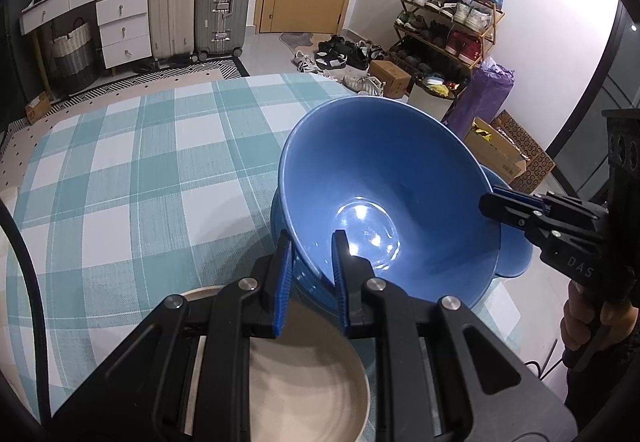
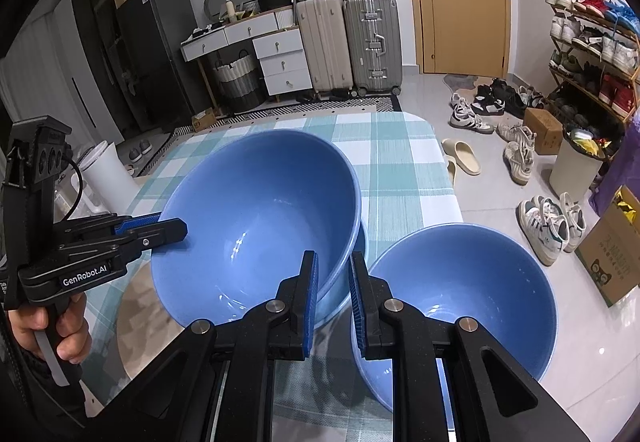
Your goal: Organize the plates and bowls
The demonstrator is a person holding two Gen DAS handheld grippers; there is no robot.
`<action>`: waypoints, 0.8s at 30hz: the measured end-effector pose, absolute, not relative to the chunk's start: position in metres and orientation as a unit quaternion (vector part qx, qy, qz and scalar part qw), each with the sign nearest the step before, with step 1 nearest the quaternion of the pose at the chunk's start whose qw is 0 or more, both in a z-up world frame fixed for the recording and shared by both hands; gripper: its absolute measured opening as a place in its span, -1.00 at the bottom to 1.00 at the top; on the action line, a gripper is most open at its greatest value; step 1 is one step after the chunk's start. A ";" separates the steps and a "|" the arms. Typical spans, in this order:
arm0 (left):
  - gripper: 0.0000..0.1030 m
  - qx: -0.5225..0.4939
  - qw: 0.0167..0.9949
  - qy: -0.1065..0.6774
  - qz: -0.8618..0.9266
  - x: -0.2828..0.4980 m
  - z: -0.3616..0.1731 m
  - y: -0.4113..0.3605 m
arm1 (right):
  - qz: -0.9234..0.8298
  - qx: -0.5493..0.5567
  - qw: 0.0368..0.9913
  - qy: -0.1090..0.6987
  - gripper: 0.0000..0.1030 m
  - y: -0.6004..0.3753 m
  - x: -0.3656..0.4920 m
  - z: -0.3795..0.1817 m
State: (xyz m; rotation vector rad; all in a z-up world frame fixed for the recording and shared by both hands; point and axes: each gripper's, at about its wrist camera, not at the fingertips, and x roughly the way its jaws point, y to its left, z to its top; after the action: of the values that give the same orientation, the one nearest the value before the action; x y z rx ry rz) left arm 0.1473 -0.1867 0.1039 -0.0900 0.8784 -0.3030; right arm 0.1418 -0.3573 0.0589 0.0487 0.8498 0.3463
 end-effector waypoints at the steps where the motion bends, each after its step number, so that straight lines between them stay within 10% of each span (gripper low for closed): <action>1: -0.71 -0.043 0.893 0.424 -0.146 0.147 0.102 -0.186 | 0.168 0.023 0.896 0.410 -0.69 -0.357 0.142 0.059; 24: -0.71 -0.011 0.894 0.432 -0.120 0.163 0.071 -0.187 | 0.150 -0.011 0.898 0.414 -0.69 -0.338 0.146 0.032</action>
State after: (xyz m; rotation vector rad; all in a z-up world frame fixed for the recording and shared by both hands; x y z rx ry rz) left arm 0.1626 -0.1872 0.0705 -0.0220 0.8965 -0.2480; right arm 0.1458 -0.3377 0.0321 -0.0220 0.8583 0.3100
